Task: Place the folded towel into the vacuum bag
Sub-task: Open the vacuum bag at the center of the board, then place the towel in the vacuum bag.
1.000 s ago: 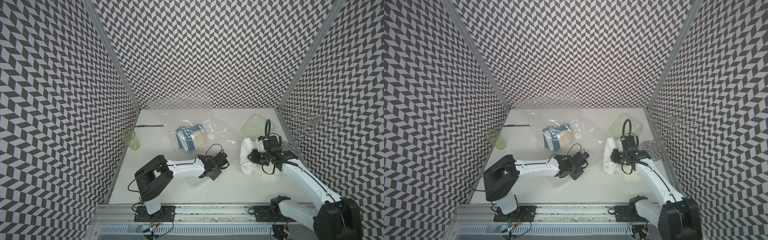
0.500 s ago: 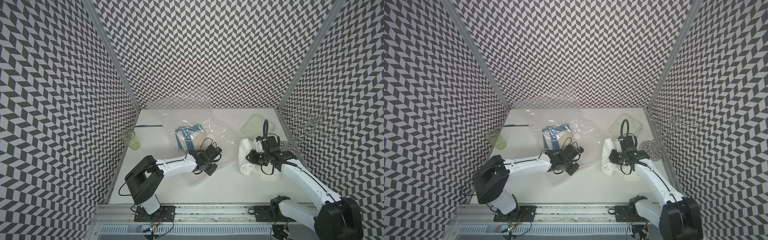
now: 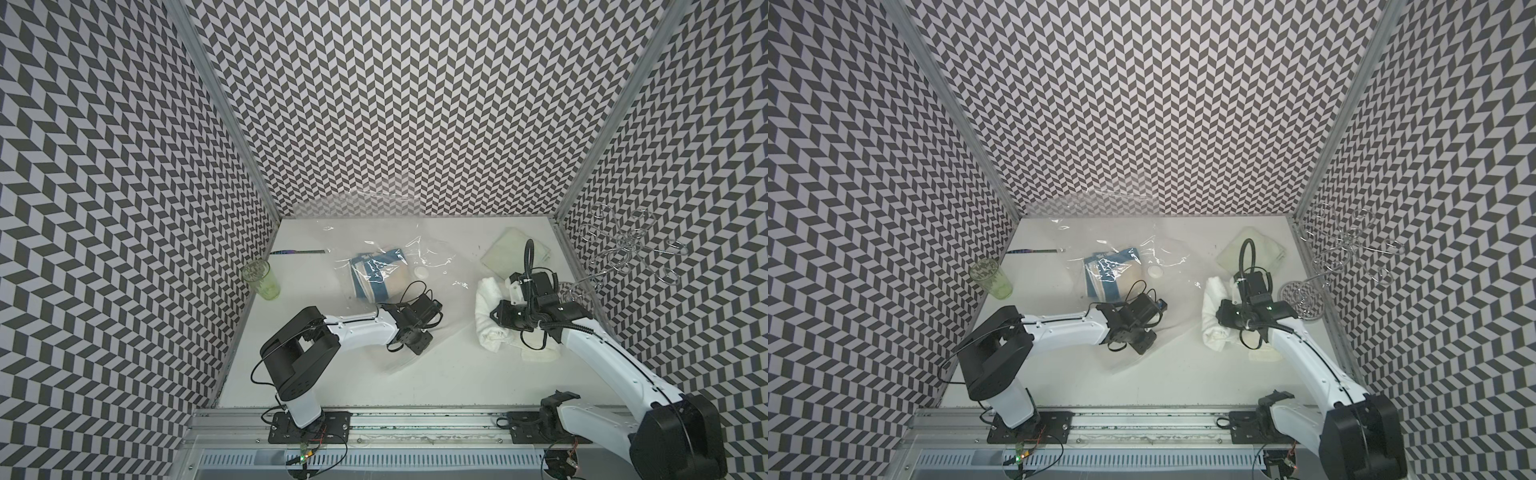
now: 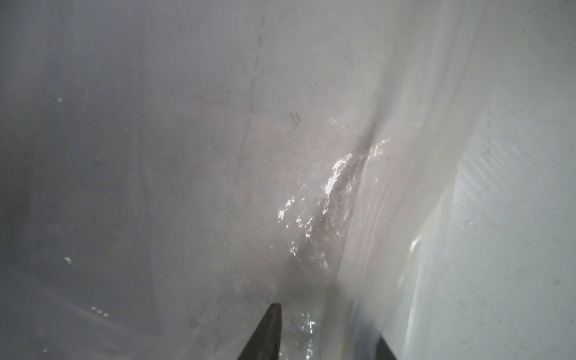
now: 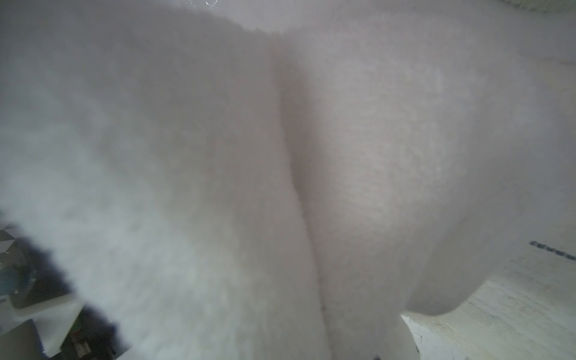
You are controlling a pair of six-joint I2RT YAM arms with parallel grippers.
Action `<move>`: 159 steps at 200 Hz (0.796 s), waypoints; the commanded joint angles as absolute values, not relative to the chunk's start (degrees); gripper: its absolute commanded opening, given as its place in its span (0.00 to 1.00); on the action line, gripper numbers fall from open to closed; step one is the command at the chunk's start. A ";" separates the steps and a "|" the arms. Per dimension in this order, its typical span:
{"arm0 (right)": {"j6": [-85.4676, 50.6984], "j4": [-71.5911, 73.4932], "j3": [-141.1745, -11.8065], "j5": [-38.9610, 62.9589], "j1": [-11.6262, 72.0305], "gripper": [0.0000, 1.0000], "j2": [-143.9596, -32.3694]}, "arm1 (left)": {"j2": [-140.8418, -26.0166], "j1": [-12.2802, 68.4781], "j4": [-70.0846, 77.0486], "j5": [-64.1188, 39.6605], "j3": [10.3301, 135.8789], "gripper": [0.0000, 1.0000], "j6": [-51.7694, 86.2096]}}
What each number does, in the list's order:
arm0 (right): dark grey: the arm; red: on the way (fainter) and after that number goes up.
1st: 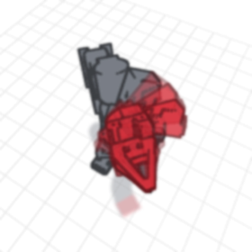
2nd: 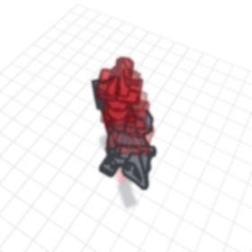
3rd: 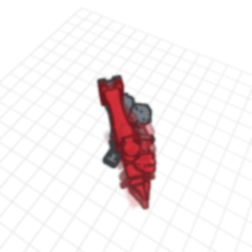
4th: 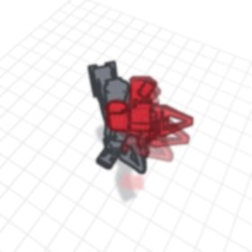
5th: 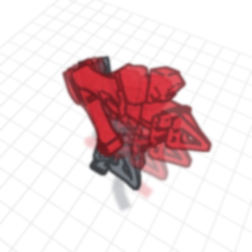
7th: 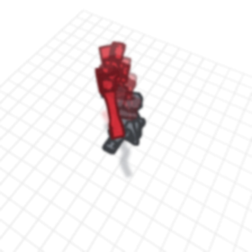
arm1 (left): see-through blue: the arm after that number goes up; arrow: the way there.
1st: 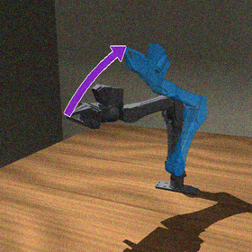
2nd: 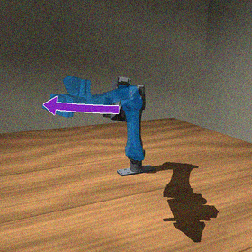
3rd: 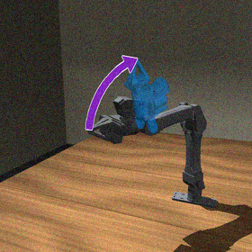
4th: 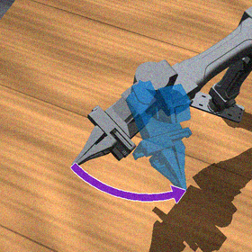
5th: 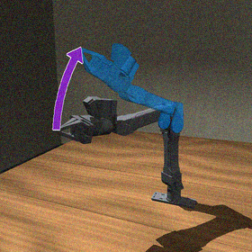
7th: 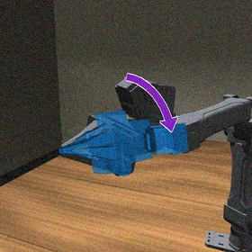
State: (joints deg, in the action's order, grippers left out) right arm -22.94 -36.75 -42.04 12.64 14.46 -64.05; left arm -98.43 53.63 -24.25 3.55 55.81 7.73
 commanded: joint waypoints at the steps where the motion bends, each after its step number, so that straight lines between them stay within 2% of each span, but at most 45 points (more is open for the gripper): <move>1: -22.59 -33.19 -41.61 12.57 14.76 0.11 -63.63 | -97.70 53.88 -22.76 4.83 55.57 0.24 7.60; 23: -22.54 -33.50 -41.74 12.57 14.88 0.11 -62.92 | -93.99 53.64 -23.54 5.54 56.63 0.07 8.25; 40: -22.78 -34.13 -42.20 11.47 16.94 0.08 -60.94 | -88.64 53.27 -23.47 5.70 57.28 0.02 9.10; 85: -29.46 -33.04 -43.88 5.17 34.49 0.05 -56.74 | -79.35 53.18 -20.35 4.97 54.84 0.00 14.13; 116: -35.32 -27.03 -47.78 1.26 46.29 0.02 -58.98 | -76.73 53.18 -19.17 5.11 53.36 0.00 16.23; 159: -36.96 -19.47 -49.19 2.04 52.06 0.00 -68.72 | -75.62 53.17 -17.17 4.87 51.73 0.00 18.32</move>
State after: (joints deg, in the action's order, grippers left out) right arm -34.59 -27.66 -49.01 3.25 50.41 -64.29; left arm -77.21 53.21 -20.12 5.23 52.88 16.40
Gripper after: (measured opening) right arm 0.221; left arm 0.051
